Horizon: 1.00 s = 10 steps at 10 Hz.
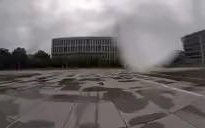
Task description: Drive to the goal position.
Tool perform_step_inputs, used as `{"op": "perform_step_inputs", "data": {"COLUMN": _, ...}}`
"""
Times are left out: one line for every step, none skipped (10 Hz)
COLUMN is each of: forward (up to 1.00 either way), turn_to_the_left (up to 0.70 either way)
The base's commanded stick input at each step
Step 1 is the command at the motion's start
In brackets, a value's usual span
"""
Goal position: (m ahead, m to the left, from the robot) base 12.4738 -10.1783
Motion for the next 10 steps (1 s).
{"op": "perform_step_inputs", "data": {"forward": 0.7, "turn_to_the_left": 0.0}}
{"op": "perform_step_inputs", "data": {"forward": 0.7, "turn_to_the_left": 0.0}}
{"op": "perform_step_inputs", "data": {"forward": 0.7, "turn_to_the_left": 0.0}}
{"op": "perform_step_inputs", "data": {"forward": 0.7, "turn_to_the_left": 0.0}}
{"op": "perform_step_inputs", "data": {"forward": 0.7, "turn_to_the_left": 0.0}}
{"op": "perform_step_inputs", "data": {"forward": 0.7, "turn_to_the_left": 0.0}}
{"op": "perform_step_inputs", "data": {"forward": 0.7, "turn_to_the_left": 0.0}}
{"op": "perform_step_inputs", "data": {"forward": 0.7, "turn_to_the_left": 0.0}}
{"op": "perform_step_inputs", "data": {"forward": 0.7, "turn_to_the_left": 0.0}}
{"op": "perform_step_inputs", "data": {"forward": 0.7, "turn_to_the_left": 0.0}}
